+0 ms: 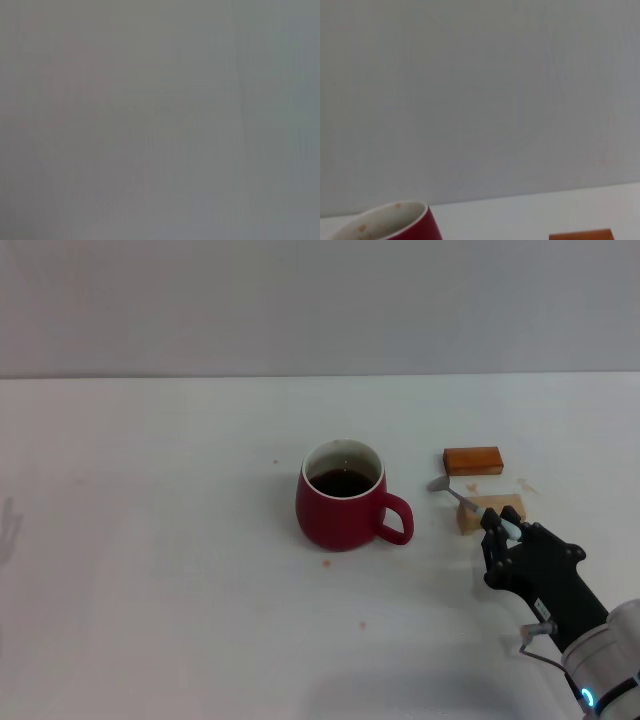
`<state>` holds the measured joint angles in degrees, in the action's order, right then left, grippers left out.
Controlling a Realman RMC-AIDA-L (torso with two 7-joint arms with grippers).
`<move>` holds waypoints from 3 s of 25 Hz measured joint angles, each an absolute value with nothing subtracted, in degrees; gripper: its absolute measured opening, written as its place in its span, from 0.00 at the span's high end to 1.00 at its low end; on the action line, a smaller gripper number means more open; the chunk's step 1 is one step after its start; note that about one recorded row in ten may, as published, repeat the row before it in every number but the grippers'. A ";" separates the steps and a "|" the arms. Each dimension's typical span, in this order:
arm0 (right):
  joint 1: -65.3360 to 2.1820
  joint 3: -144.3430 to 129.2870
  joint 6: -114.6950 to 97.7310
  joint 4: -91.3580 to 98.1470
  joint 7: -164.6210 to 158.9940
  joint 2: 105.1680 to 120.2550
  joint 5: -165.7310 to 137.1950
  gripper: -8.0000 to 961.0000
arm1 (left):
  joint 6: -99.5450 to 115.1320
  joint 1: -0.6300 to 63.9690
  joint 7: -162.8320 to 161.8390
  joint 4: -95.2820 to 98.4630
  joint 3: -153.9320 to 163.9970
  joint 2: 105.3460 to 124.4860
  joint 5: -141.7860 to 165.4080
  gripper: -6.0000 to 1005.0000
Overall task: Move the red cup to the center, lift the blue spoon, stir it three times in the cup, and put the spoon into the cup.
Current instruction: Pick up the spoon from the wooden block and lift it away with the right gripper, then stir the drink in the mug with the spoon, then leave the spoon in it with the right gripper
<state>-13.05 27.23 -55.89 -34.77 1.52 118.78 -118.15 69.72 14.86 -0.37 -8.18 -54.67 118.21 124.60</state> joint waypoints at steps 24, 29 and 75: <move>-14.84 28.38 -63.74 -34.81 5.73 118.46 -118.33 0.85 | 69.88 14.77 -0.35 -8.61 -54.67 118.23 124.66 0.16; -15.13 28.69 -64.90 -36.94 5.92 117.60 -118.35 0.85 | 69.87 14.72 -0.35 -8.64 -54.67 118.31 124.72 0.16; -9.31 33.85 -40.58 -63.30 15.21 115.82 -127.31 0.85 | 69.52 14.81 -0.35 -8.36 -54.67 118.48 124.54 0.16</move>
